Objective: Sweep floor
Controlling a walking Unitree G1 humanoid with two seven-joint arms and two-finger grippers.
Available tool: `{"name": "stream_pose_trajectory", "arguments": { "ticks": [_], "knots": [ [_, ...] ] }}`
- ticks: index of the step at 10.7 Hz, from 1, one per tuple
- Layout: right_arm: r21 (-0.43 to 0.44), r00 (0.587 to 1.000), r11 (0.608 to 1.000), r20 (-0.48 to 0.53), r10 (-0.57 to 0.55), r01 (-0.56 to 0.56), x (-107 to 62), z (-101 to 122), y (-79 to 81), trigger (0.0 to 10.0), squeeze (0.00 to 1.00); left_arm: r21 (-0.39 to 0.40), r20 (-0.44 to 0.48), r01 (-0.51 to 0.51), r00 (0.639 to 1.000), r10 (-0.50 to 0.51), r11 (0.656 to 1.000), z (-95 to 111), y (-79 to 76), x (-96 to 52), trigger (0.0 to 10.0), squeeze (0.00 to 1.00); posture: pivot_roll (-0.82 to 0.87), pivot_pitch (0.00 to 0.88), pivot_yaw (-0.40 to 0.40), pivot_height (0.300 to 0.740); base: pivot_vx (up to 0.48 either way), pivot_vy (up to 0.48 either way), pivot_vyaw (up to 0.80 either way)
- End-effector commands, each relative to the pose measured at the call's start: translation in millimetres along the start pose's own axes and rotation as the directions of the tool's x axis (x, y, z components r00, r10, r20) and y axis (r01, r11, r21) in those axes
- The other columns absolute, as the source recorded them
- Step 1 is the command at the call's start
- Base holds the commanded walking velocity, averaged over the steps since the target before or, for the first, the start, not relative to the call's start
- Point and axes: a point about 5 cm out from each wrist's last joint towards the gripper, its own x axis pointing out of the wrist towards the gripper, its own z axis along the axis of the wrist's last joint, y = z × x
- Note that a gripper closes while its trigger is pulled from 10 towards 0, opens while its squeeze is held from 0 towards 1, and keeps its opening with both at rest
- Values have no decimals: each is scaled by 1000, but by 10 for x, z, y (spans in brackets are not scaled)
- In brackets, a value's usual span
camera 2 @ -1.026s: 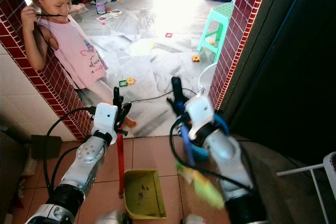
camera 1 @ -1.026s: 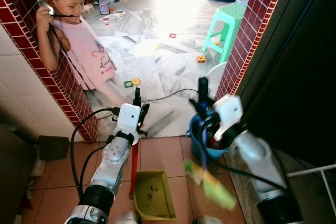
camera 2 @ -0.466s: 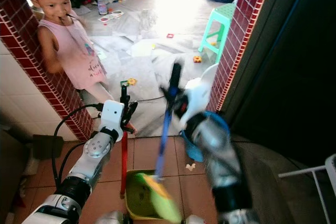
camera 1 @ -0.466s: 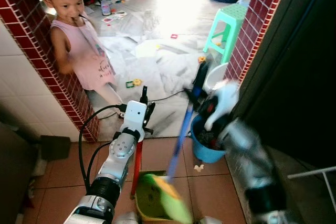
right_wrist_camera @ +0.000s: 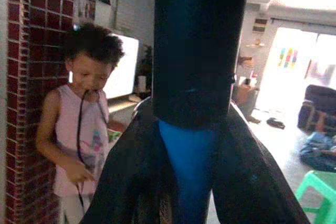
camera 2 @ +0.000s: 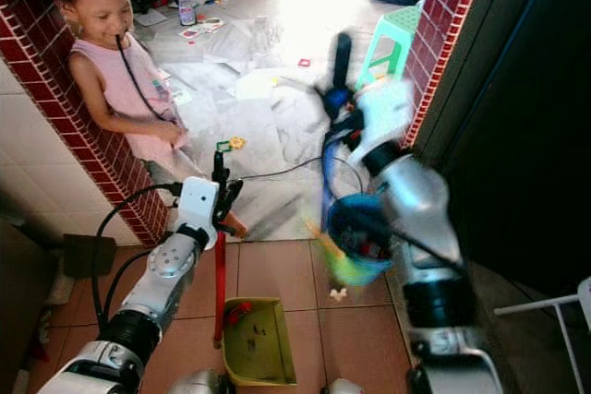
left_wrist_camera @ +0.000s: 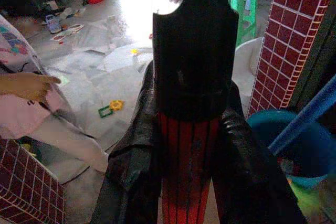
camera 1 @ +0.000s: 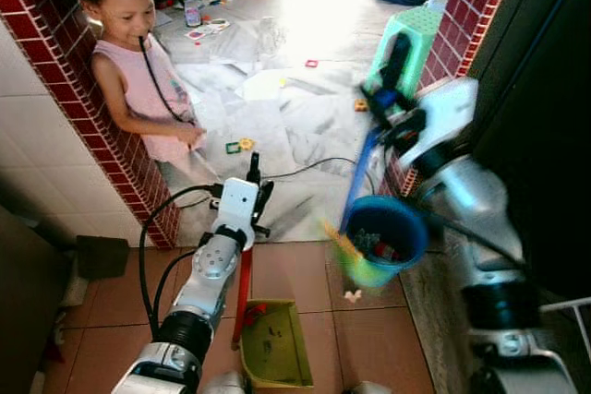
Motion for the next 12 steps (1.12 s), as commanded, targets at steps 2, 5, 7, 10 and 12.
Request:
{"name": "stream_pose_trajectory", "arguments": {
  "ticks": [2, 5, 7, 10, 12],
  "knots": [
    [-13, 999, 1000, -38, 21, -22, -114, -167, 111, 10000, 0, 22, -93, 29, 995, -27, 999, -187, -28, -64, 10000, 0, -60, 0, 33, 740, 0, 0, 0],
    [-59, 983, 990, -141, 121, -130, -469, -516, 427, 10000, 0, -24, -82, 94, 992, -95, 995, -177, -62, -100, 10000, 0, -62, 0, 39, 740, 0, 0, 0],
    [24, 975, 991, -178, 134, -132, -539, -624, 566, 10000, 0, -8, -131, 180, 975, -179, 984, -276, -115, -171, 10000, 0, -58, 0, 41, 740, 0, 0, 0],
    [294, 987, 951, -94, 134, -101, -266, -390, 653, 10000, 0, -3, -149, 197, 969, -195, 980, -256, -168, -137, 10000, 0, -61, 0, 45, 740, 0, 0, 0],
    [280, 990, 952, -37, 135, -119, -145, -192, 535, 10000, 0, 4, -134, 220, 967, -218, 975, -226, -197, -135, 10000, 0, -70, 0, 57, 740, 0, 0, 0]
  ]
}}
